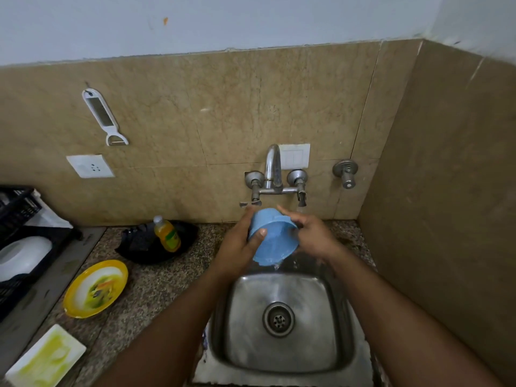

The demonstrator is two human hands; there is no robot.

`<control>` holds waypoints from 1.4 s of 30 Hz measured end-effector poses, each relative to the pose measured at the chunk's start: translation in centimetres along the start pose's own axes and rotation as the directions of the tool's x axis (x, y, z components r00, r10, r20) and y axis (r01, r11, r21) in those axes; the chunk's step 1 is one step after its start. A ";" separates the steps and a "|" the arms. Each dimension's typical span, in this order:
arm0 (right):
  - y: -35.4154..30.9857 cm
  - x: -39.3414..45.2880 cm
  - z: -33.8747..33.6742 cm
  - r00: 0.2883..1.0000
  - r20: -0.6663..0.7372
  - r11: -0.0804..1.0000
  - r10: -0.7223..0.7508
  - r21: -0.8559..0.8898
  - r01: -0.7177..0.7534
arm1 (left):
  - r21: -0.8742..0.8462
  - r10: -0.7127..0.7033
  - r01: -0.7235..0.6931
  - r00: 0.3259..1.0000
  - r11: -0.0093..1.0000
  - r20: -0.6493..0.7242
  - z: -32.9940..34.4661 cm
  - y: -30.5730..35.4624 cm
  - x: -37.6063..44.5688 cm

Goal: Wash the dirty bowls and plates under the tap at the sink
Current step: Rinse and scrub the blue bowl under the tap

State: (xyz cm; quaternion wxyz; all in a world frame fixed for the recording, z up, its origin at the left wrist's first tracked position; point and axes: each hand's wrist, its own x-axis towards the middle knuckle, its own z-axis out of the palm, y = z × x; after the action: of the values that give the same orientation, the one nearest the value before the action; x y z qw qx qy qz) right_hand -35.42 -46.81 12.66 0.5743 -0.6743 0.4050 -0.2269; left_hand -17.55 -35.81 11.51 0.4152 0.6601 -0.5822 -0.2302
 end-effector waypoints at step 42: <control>-2.1 -2.8 0.4 0.960 -0.018 0.914 -0.279 0.302 0.271 | -0.382 -0.301 0.251 0.951 0.889 -0.075 -2.7 3.7 0.5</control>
State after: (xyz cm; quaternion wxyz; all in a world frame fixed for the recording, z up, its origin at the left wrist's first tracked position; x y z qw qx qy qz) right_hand -36.11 -44.27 15.07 0.6380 -0.6318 0.2594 -0.3557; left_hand -17.47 -35.45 16.08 0.5322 0.6603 -0.3999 -0.3475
